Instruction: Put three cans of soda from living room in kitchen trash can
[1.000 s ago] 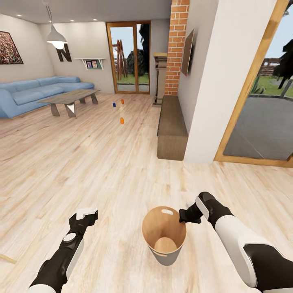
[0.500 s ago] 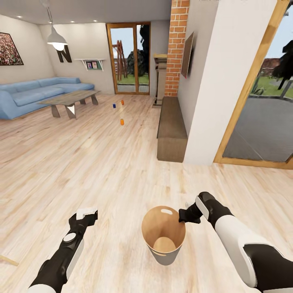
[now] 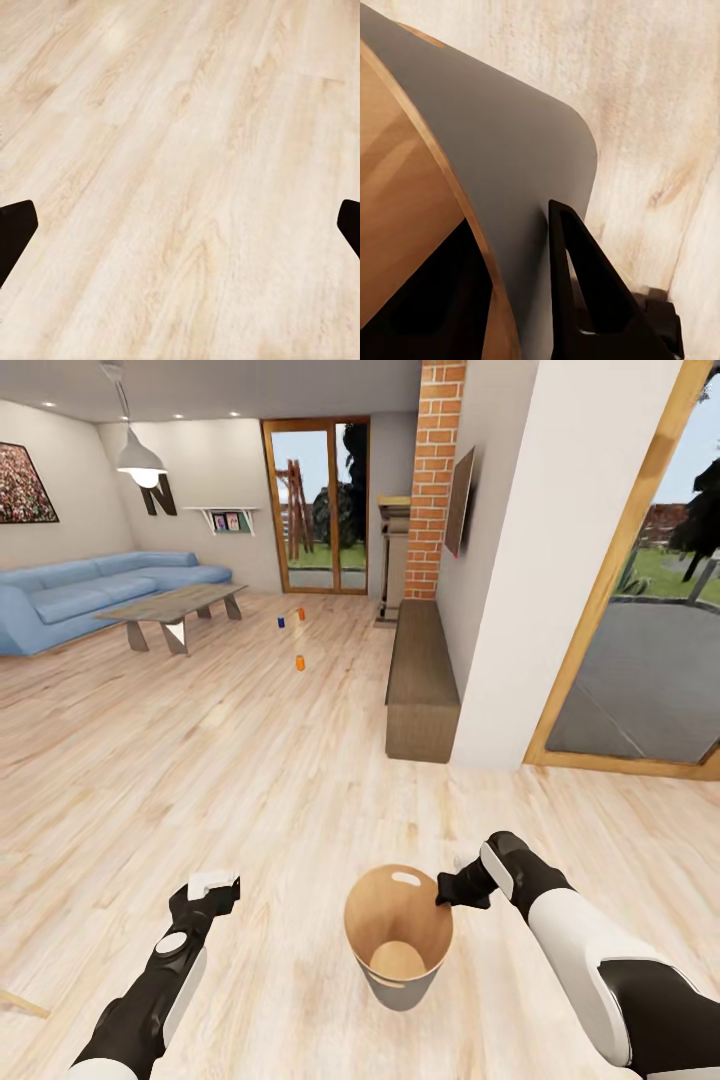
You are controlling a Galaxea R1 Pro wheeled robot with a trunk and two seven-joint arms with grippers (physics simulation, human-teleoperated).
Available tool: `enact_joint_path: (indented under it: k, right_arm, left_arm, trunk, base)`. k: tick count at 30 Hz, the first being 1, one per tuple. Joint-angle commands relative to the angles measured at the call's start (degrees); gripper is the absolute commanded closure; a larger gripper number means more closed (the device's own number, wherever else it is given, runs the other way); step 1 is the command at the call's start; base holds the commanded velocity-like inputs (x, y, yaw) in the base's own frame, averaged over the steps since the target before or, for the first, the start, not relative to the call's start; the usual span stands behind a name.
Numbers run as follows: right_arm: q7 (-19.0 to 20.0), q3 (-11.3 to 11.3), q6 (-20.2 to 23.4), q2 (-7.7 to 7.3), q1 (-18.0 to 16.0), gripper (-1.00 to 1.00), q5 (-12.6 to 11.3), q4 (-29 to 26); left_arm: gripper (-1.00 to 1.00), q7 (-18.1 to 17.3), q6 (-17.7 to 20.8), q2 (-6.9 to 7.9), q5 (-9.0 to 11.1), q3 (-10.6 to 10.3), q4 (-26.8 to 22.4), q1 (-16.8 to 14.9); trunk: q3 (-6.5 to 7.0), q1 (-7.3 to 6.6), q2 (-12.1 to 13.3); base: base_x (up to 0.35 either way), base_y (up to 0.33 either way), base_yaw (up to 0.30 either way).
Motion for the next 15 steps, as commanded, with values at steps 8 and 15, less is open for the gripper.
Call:
enact_joint_path:
  k: [8, 15]
  right_arm:
    - [0.78, -0.12, 0.13, 0.03, -0.01, 1.00, -1.31, 0.00]
    - [0.85, -0.12, 0.09, 0.06, -0.01, 1.00, -1.31, 0.00]
  left_arm:
    - [-1.00, 0.00, 0.07, 0.00, -0.04, -0.02, 0.04, 0.00]
    - [-1.00, -0.20, -0.08, 0.03, -0.01, -0.05, 0.00, 0.04]
  trunk:
    - [1.44, -1.76, 3.22]
    - [1.62, -1.98, 3.62]
  base:
    - [0.000, 0.000, 0.000]
    - [0.000, 0.000, 0.000]
